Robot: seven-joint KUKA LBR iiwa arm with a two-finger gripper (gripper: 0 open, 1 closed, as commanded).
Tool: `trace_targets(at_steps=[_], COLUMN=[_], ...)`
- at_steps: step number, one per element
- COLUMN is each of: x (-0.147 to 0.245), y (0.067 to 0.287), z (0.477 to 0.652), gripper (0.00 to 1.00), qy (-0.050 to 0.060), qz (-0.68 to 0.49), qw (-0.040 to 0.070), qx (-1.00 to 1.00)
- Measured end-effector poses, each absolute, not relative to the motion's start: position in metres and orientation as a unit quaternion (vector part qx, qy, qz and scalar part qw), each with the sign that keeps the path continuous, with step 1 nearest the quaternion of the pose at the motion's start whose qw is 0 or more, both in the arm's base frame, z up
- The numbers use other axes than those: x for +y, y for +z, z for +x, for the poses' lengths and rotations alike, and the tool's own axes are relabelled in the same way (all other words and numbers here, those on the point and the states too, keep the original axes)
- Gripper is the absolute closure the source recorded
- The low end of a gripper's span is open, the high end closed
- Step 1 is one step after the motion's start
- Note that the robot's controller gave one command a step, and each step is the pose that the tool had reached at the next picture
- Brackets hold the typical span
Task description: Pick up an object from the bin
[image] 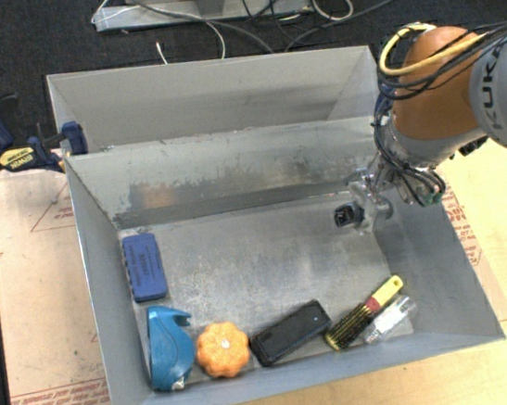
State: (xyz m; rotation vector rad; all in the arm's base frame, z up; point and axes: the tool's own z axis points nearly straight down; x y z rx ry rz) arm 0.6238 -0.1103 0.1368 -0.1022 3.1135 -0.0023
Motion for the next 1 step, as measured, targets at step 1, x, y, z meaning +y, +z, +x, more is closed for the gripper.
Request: trace_targets(at_steps=[1], x=[-0.1187], y=[0.2125], z=[0.6229], gripper=[1.0], qy=[-0.001], qz=[-0.028], qw=[0.016], qx=[0.999])
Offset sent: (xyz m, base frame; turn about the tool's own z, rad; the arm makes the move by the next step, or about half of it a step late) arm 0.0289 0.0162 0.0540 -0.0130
